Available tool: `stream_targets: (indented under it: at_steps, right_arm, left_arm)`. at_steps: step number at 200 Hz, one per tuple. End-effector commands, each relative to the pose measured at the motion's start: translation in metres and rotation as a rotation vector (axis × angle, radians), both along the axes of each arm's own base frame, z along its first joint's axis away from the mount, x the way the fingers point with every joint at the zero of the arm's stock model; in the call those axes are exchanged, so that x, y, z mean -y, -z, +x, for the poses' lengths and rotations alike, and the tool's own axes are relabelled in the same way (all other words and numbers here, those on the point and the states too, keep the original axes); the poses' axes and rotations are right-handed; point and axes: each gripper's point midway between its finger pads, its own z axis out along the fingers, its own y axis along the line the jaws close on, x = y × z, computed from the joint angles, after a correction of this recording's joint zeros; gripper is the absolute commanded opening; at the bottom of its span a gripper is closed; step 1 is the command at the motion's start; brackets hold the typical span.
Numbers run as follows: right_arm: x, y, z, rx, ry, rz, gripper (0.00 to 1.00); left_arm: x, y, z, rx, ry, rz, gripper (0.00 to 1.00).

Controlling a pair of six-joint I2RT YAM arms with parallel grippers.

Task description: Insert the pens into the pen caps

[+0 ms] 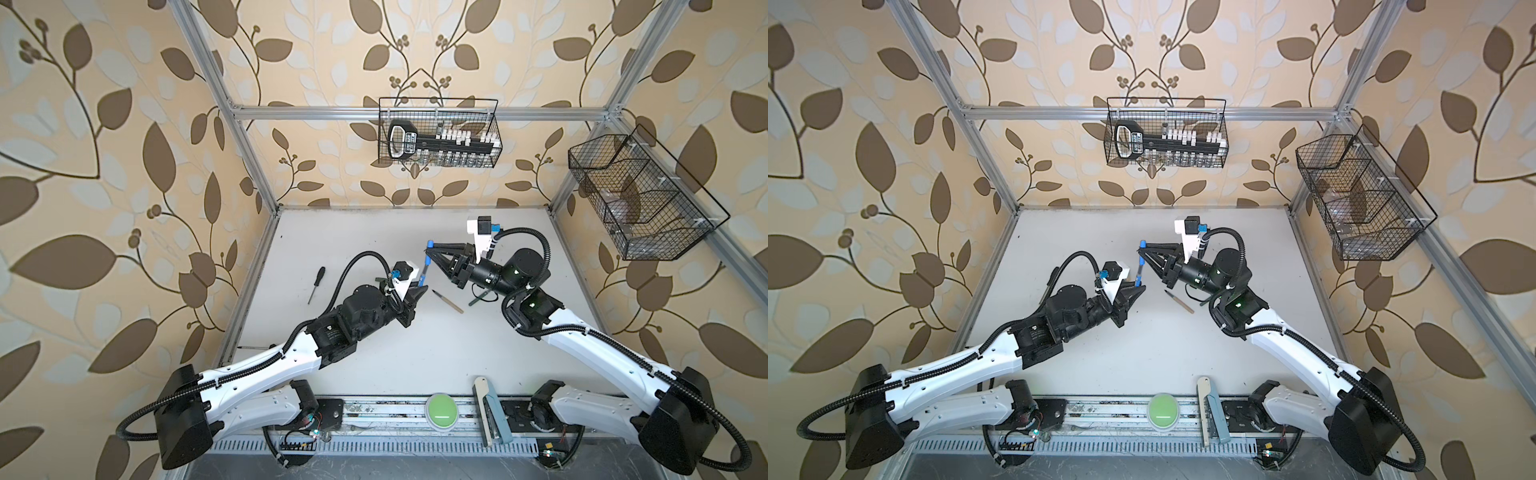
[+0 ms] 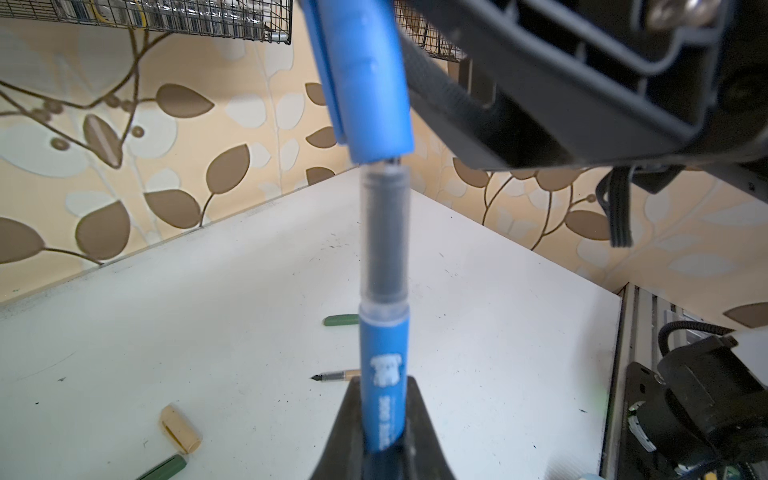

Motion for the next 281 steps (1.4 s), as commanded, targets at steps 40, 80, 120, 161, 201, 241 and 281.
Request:
stream_targets:
  at_steps: [40,80,120,161,201,241,281]
  right_arm:
    - [-0.002,0.014,-0.007,-0.011,-0.014,-0.011,0.21]
    - [-0.003,0.023,-0.008,-0.015,-0.003,-0.028,0.21]
    - [-0.004,0.031,-0.011,-0.015,0.005,-0.052,0.22]
    - [-0.006,0.039,-0.018,-0.005,0.016,-0.149,0.39]
    - [0.008,0.036,-0.032,-0.039,-0.006,-0.166,0.6]
    - [0.036,0.018,-0.023,-0.082,0.011,-0.103,0.64]
    - [0.025,0.005,-0.015,-0.081,-0.051,-0.061,0.64]
  left_arm:
    - [0.001,-0.024,-0.004,0.051,0.008,-0.059,0.0]
    - [0.002,-0.031,-0.005,0.054,0.016,-0.076,0.0]
    - [0.002,-0.044,-0.007,0.063,0.026,-0.104,0.0]
    - [0.004,-0.045,-0.006,0.064,0.029,-0.095,0.0]
    - [0.006,-0.035,-0.001,0.046,0.014,-0.062,0.0]
    - [0.007,-0.025,0.0,0.026,0.014,-0.044,0.0]
    - [0.01,-0.026,-0.004,0.018,0.039,-0.053,0.0]
